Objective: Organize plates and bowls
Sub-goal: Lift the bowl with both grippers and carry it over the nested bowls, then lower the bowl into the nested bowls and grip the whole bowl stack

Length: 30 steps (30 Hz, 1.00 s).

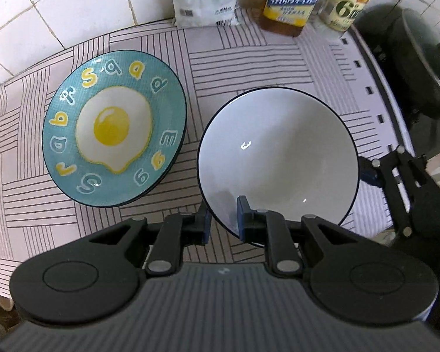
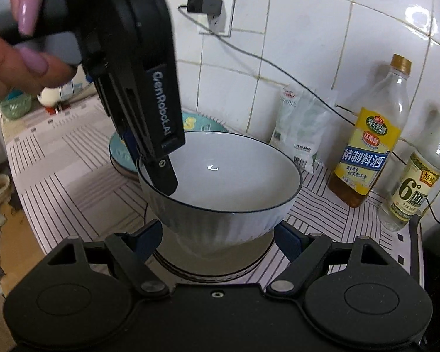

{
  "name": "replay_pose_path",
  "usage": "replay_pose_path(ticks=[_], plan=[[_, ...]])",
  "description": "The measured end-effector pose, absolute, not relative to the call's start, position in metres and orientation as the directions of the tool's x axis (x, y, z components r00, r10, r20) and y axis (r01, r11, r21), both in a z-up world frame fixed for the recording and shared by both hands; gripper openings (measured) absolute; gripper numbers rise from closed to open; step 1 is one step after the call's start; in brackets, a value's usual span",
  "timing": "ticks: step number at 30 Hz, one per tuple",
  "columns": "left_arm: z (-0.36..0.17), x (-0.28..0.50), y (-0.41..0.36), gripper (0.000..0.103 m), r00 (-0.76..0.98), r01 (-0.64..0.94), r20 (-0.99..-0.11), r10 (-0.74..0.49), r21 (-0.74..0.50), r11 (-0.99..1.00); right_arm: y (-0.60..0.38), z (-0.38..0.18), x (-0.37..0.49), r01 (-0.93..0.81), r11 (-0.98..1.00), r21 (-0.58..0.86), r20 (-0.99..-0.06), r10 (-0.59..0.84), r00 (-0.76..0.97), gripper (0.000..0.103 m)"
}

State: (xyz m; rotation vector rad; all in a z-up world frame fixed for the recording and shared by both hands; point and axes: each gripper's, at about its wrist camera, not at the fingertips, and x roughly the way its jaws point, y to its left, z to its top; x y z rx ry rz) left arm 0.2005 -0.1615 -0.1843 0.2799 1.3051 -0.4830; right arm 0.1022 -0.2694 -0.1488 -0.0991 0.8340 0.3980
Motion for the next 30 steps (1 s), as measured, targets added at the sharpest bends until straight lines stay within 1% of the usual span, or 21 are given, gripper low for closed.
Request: replay_pose_path(ticks=[3, 8, 11, 14, 16, 18, 23, 27, 30], plan=[[-0.190, 0.201, -0.165, 0.016, 0.181, 0.486, -0.971, -0.153, -0.047, 0.873, -0.264, -0.151, 0.103, -0.393, 0.918, 0.041, -0.754, 0.287, 0.591, 0.087], [-0.194, 0.202, -0.164, 0.016, 0.184, 0.471, -0.970, -0.158, -0.054, 0.881, -0.266, -0.151, 0.100, -0.388, 0.920, 0.045, -0.747, 0.289, 0.599, 0.088], [-0.198, 0.201, -0.166, 0.017, 0.178, 0.463, -0.974, -0.140, -0.042, 0.885, -0.266, -0.152, 0.098, -0.389, 0.920, 0.044, -0.752, 0.287, 0.593, 0.088], [-0.204, 0.197, -0.167, 0.017, 0.187, 0.453, -0.974, -0.131, -0.033, 0.891, -0.263, -0.154, 0.096, -0.380, 0.924, 0.051, -0.766, 0.280, 0.578, 0.091], [-0.206, 0.195, -0.167, 0.017, 0.201, 0.449, -0.971, -0.131, -0.028, 0.893, -0.259, -0.156, 0.093, -0.384, 0.923, 0.021, -0.773, 0.258, 0.580, 0.092], [-0.208, 0.194, -0.165, 0.017, 0.212, 0.437, -0.967, -0.142, -0.037, 0.899, -0.255, -0.157, 0.091, -0.371, 0.928, 0.003, -0.771, 0.239, 0.591, 0.094], [-0.210, 0.192, -0.154, 0.017, 0.228, 0.404, -0.954, -0.192, -0.086, 0.910, -0.247, -0.159, 0.087, -0.323, 0.946, -0.021, -0.767, 0.192, 0.613, 0.095], [-0.206, 0.189, -0.143, 0.023, 0.235, 0.390, -0.941, -0.245, -0.140, 0.910, -0.240, -0.160, 0.086, -0.281, 0.959, -0.032, -0.784, 0.150, 0.602, 0.095], [-0.199, 0.185, -0.130, 0.024, 0.236, 0.369, -0.931, -0.280, -0.180, 0.912, -0.236, -0.157, 0.081, -0.244, 0.968, -0.053, -0.796, 0.107, 0.595, 0.095]])
